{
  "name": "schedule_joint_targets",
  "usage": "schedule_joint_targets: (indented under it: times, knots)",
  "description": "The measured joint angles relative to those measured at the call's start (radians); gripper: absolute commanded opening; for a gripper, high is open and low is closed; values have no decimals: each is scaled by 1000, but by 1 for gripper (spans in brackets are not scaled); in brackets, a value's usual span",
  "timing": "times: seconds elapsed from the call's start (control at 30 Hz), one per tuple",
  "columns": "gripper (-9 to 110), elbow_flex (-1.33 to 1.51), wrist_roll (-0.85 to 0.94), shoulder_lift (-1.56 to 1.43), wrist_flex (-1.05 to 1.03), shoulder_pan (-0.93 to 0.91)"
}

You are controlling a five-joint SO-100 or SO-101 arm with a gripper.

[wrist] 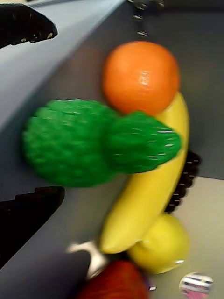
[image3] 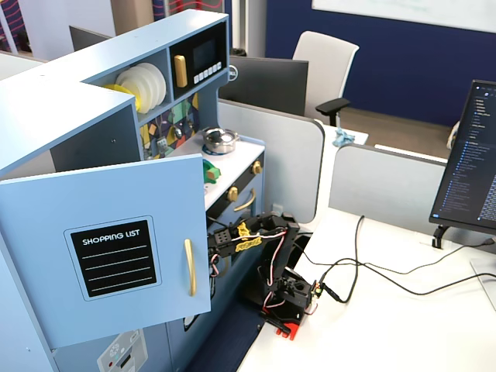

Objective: Pick up the green pineapple from the left cabinet and place it in the green recipient

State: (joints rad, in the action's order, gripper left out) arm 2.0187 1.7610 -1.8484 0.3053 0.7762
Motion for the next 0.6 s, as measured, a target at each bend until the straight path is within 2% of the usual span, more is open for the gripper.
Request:
schedule_joint_targets:
  times: [0.27, 0.6]
  knots:
    - [34, -29, -6, 54, 43, -34]
    - [33, -31, -103, 81, 91, -40]
